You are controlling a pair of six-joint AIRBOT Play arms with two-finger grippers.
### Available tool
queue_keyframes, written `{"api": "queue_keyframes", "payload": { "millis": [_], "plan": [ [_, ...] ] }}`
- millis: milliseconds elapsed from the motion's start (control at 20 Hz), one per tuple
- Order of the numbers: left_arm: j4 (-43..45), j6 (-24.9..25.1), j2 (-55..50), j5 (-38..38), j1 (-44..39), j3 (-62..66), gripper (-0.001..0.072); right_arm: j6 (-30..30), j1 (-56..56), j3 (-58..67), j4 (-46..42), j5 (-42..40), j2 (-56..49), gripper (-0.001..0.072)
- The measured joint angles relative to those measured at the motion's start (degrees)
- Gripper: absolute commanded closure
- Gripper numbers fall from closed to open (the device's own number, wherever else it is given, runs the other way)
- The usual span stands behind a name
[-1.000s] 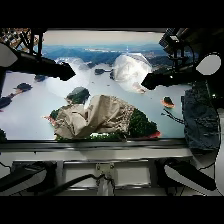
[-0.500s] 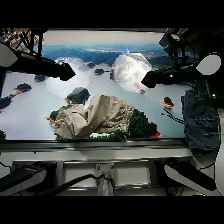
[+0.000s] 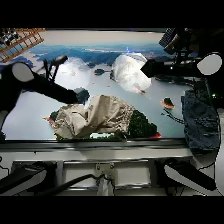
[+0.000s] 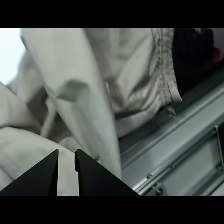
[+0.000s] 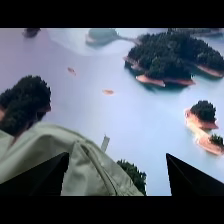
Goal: Fold the clothes and pants, and hang the long-sleeved shirts on hangers.
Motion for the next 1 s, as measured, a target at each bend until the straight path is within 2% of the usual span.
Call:
{"api": "queue_keyframes", "payload": {
  "millis": [100,150,200,250,300,450,700,1000],
  "plan": [
    [-1.68,1.49,1.44,1.27,0.22,-4.07,0.0591,0.00,0.00,0.00,0.42,-1.55,0.00,0.0011],
    [-2.43,2.14,2.45,1.73,0.48,-5.75,0.0558,0.00,0.00,0.00,0.57,-1.77,-0.02,0.0010],
    [-2.84,2.54,3.72,2.01,0.83,-7.26,0.0496,-0.02,0.00,-0.07,0.57,-1.60,-0.04,0.0009],
    [-3.21,2.71,5.09,2.03,1.27,-8.59,0.0370,-0.04,0.00,-0.28,0.28,-1.16,-0.04,0.0009],
    [-3.56,2.71,6.80,2.32,1.88,-10.01,0.0282,-0.04,0.00,-0.74,-0.39,-0.61,-0.07,0.0009],
    [-2.86,0.81,12.13,2.25,4.28,-14.38,0.0136,0.33,0.00,-2.91,-2.05,0.61,-0.09,0.0009],
    [-0.66,-3.45,18.10,1.53,8.68,-22.82,0.0142,1.11,0.00,-5.55,-2.16,1.33,-0.09,0.0009],
    [-5.20,-3.78,19.30,5.81,10.01,-33.31,0.0142,1.22,0.00,-6.21,-0.20,2.29,-0.09,0.0009]
  ]
}}
